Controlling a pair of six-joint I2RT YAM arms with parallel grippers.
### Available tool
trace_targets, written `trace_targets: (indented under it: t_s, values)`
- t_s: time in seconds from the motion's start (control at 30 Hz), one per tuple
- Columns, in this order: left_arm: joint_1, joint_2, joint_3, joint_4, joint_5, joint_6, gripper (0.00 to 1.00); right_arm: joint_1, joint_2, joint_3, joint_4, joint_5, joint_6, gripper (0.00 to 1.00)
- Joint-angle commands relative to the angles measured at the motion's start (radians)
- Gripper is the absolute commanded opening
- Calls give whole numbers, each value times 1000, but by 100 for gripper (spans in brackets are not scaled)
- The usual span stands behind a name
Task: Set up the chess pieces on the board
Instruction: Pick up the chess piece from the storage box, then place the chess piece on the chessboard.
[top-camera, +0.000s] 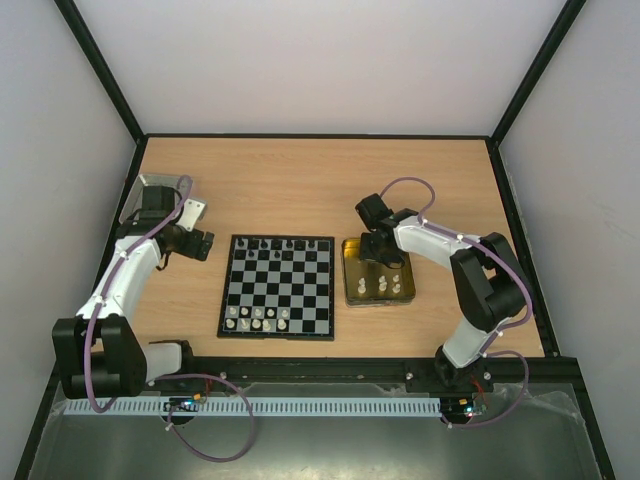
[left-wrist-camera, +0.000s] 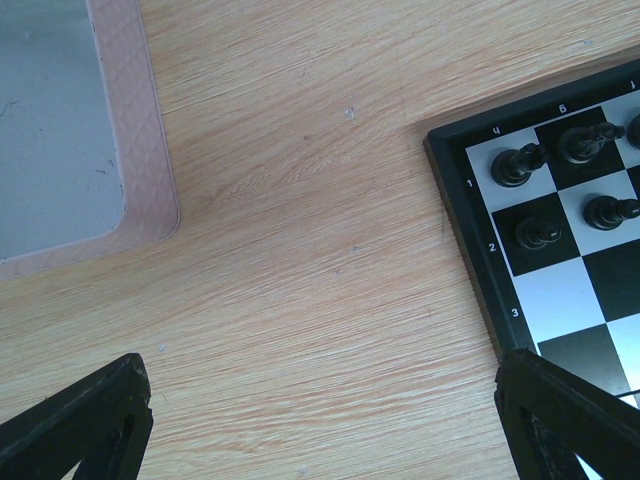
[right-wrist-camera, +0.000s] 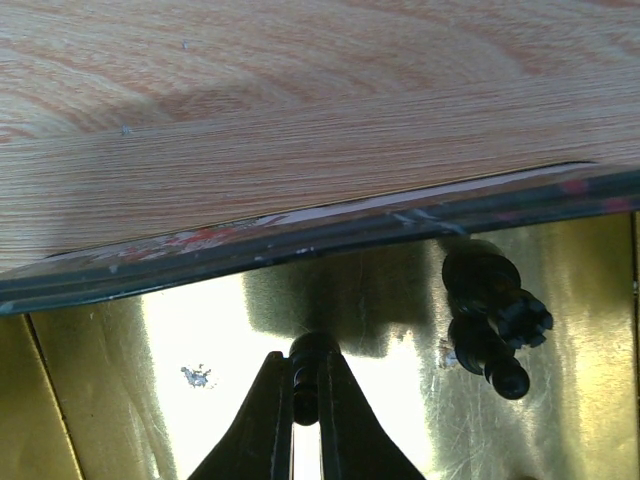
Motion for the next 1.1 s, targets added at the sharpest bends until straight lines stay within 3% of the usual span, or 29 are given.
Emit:
trace_targets:
  t_s: [0.0, 0.23, 0.43, 0.73, 1.07]
  values:
    - [3, 4, -9, 4, -7, -5, 94, -4, -18, -2, -31, 21, -5, 2]
    - [3, 10, -6, 8, 2, -9, 94, 9, -102, 55, -108, 42, 3, 2]
    - [2, 14, -3, 12, 3, -11, 94, 102, -102, 187, -177, 63, 24, 2]
    - [2, 9, 0, 5, -5, -9, 94, 283, 55, 404, -201, 60, 89, 2]
    - [3, 8, -5, 7, -3, -11, 94, 377, 206, 549, -194, 40, 98, 2]
